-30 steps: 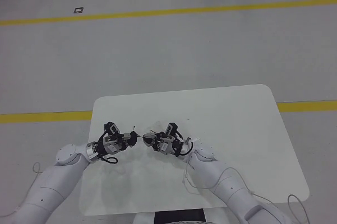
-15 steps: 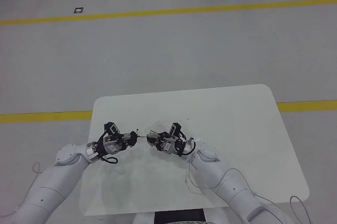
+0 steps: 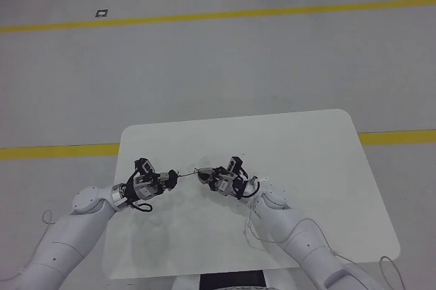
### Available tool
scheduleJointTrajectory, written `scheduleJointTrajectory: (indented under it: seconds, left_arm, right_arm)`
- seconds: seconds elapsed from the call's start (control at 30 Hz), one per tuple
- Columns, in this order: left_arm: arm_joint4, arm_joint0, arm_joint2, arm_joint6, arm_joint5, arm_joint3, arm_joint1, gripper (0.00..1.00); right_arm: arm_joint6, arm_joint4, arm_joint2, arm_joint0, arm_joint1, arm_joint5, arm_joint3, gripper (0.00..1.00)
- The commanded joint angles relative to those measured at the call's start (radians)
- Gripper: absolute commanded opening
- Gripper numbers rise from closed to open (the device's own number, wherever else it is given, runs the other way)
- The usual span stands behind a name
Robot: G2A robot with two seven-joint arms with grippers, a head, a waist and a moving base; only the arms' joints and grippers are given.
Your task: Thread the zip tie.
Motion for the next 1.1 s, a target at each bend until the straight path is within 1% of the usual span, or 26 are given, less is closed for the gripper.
scheduleJointTrajectory:
  seconds: [0.0, 0.37, 1.07]
  left_arm:
    - [0.0, 0.0, 0.0, 0.0, 0.0, 0.0, 0.0, 0.0]
    - [0.0, 0.0, 0.0, 0.0, 0.0, 0.0, 0.0, 0.0]
    - [0.0, 0.0, 0.0, 0.0, 0.0, 0.0, 0.0, 0.0]
  right_arm:
    - [-0.003, 0.0, 0.006, -0.003, 0.003, 0.0, -0.004, 0.0]
    - [-0.014, 0.003, 0.021, -0.021, 0.015, 0.004, -0.029, 0.0]
    - [-0.047, 0.005, 0.034, -0.053, 0.031, -0.005, -0.073, 0.0]
